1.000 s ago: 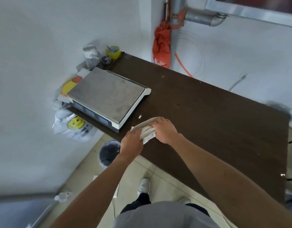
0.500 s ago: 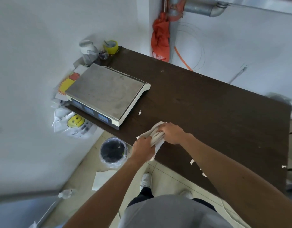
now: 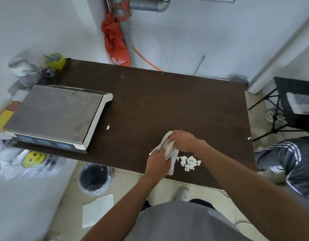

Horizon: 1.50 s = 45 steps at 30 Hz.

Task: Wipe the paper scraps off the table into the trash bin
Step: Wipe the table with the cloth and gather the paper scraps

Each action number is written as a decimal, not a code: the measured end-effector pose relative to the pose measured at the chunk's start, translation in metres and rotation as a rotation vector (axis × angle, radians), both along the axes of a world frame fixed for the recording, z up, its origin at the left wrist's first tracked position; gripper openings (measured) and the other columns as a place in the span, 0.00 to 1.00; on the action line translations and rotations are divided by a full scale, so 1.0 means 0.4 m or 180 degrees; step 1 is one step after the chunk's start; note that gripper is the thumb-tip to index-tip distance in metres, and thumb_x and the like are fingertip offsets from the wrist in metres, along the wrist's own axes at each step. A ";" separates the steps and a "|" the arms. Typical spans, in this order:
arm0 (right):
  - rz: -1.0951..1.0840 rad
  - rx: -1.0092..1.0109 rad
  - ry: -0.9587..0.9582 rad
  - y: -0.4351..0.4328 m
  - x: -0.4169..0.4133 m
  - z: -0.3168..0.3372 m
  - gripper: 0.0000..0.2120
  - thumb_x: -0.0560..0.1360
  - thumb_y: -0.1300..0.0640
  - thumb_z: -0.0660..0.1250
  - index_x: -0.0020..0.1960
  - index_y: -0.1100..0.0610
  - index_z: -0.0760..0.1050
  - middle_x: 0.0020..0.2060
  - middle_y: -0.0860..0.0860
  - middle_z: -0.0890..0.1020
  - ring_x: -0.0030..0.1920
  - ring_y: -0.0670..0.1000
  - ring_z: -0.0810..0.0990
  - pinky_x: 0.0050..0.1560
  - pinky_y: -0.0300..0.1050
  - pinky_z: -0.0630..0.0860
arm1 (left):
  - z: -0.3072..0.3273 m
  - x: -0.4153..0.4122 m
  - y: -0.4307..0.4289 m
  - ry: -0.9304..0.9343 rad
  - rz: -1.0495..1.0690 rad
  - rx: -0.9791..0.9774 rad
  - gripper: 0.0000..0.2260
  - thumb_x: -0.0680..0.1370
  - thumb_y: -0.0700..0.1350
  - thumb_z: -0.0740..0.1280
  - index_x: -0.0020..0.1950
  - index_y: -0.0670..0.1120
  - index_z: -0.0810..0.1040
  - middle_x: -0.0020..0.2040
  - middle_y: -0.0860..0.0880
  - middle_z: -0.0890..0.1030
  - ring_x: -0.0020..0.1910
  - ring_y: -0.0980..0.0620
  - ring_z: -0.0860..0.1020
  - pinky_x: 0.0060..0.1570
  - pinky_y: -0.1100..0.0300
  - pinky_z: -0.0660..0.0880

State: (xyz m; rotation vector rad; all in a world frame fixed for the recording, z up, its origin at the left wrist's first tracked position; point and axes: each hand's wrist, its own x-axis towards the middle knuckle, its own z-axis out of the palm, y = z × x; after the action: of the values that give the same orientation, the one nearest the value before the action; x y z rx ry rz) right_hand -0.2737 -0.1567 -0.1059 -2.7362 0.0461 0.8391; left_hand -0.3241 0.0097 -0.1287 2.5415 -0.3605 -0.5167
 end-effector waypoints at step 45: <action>0.1433 -0.0439 -0.0999 0.474 0.260 -0.005 0.23 0.79 0.54 0.63 0.73 0.48 0.68 0.76 0.54 0.61 0.73 0.57 0.63 0.67 0.58 0.68 | 0.016 0.256 0.354 -0.0258 0.1712 0.0543 0.07 0.81 0.48 0.66 0.54 0.47 0.81 0.51 0.47 0.83 0.51 0.48 0.83 0.49 0.56 0.78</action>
State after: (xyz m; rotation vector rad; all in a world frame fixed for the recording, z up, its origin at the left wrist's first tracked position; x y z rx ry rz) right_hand -0.1696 0.0331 -0.1081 -3.0240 -0.6152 0.5067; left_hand -0.2216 0.1514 -0.1222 2.6751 0.3515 -0.2441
